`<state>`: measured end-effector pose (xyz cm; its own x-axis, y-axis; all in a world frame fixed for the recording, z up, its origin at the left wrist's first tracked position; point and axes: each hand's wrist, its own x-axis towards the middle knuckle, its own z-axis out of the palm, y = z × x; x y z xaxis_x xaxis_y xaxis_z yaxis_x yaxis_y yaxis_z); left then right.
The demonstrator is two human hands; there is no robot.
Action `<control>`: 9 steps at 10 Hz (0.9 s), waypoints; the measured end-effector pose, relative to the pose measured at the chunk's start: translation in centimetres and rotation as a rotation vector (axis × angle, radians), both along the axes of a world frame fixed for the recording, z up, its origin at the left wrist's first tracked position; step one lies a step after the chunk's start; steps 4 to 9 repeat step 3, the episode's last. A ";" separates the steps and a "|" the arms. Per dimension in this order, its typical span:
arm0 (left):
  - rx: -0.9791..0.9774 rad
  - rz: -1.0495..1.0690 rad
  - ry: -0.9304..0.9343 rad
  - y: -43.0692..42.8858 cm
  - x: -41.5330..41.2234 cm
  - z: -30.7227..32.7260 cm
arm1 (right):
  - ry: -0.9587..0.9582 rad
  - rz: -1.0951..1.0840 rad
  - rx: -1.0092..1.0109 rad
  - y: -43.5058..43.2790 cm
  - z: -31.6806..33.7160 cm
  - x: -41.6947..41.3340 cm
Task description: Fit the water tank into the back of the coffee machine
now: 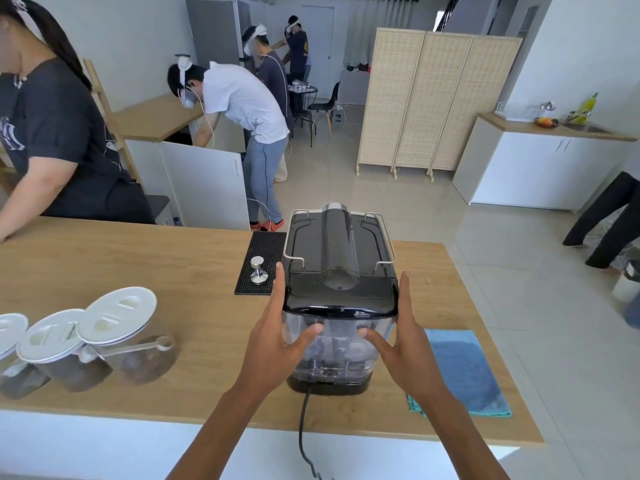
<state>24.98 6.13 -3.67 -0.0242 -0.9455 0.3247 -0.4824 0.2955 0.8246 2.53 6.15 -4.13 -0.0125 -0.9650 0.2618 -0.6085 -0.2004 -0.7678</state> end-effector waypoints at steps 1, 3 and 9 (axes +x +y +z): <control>0.040 -0.012 0.024 -0.3 0.1 -0.5 | -0.012 0.009 -0.003 -0.2 0.1 0.0; 0.154 -0.102 0.027 1.0 1.3 -2.6 | -0.070 -0.010 0.031 0.5 -0.7 -0.5; 0.154 -0.102 0.027 1.0 1.3 -2.6 | -0.070 -0.010 0.031 0.5 -0.7 -0.5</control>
